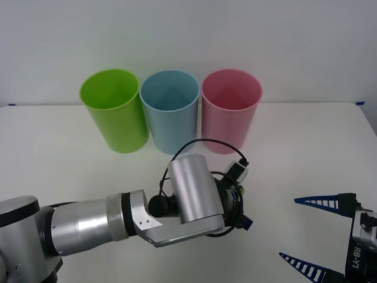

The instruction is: Put cans in the blue bin and PET bottles in the pink bin and trash in the green bin.

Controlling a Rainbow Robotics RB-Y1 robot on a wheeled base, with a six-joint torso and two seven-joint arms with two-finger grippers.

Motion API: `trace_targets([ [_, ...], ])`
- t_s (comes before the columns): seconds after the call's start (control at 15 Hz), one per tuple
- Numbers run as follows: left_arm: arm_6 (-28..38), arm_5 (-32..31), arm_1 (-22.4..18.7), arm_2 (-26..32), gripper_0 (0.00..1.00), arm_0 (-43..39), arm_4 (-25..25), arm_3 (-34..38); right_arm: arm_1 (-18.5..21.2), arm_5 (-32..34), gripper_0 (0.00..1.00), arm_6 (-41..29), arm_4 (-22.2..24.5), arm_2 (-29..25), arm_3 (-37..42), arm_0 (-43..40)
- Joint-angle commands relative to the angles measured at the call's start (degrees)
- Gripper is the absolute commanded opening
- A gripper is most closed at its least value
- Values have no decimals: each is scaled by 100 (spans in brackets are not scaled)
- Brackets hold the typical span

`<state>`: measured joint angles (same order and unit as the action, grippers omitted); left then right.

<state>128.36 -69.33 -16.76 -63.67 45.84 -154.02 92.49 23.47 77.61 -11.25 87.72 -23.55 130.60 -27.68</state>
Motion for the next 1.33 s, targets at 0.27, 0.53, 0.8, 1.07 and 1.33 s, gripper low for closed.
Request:
trace_targets([
  [0.27, 23, -1, 191, 153, 100, -101, -23, -275, 0, 0, 100, 0, 0, 0, 0, 0],
  [0.53, 14, 209, 516, 328, 100, -92, -23, -794, 0, 0, 100, 0, 0, 0, 0, 0],
  [0.8, 5, 209, 507, 390, 100, -84, -14, -794, 0, 0, 100, 0, 0, 0, 0, 0],
  [1.07, -4, 245, 499, 390, 100, -101, -14, -846, 0, 0, 100, 0, 0, 0, 0, 0],
  [1.33, -65, 535, 630, 381, 92, -92, -14, -1260, 0, 0, 100, 0, 0, 0, 0, 0],
])
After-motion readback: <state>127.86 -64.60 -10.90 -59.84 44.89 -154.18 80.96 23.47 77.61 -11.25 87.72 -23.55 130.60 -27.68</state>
